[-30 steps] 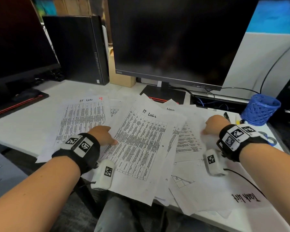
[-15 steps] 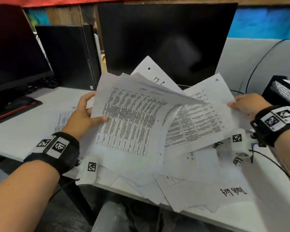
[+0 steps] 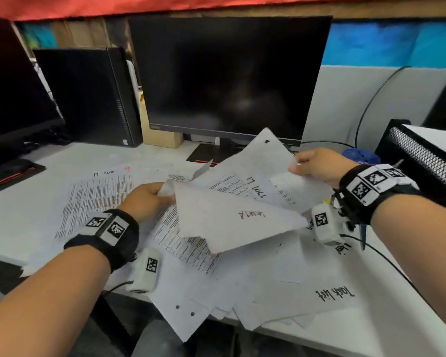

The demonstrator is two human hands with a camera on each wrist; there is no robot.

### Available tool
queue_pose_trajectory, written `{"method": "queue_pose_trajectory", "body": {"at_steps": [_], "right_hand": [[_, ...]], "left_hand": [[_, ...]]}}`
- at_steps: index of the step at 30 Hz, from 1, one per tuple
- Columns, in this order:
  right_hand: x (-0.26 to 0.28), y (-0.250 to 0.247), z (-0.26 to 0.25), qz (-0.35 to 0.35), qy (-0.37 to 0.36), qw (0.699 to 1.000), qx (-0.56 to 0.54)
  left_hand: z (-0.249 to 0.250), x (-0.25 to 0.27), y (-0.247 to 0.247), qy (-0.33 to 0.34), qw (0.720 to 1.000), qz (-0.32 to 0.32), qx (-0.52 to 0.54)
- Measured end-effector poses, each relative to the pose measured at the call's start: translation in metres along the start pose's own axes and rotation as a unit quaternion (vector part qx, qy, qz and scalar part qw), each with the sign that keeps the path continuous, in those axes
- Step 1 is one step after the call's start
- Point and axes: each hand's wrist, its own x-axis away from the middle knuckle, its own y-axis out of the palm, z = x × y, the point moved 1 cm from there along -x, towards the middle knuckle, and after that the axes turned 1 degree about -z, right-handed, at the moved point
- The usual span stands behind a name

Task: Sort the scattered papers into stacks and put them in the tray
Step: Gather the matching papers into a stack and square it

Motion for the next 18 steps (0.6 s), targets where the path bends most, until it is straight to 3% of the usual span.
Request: {"method": "queue_pose_trajectory", "body": {"at_steps": [4, 11, 15, 18], "right_hand": [[-0.011, -0.001, -0.003, 0.059, -0.022, 0.997, 0.044], [-0.024, 0.004, 0.009, 0.027, 0.036, 0.999, 0.014], [-0.027, 0.030, -0.007, 0.016, 0.026, 0.999, -0.022], [-0.035, 0.047, -0.021, 0.005, 0.019, 0.999, -0.036]], "left_hand": [[-0.008, -0.018, -0.013, -0.008, 0.997, 0.041, -0.058], [-0.024, -0.036, -0.037, -0.026, 0.974, 0.082, -0.209], [-0.021, -0.048, -0.024, 0.034, 0.955, 0.103, -0.276], [-0.014, -0.059, -0.016, 0.080, 0.953, 0.110, -0.270]]}}
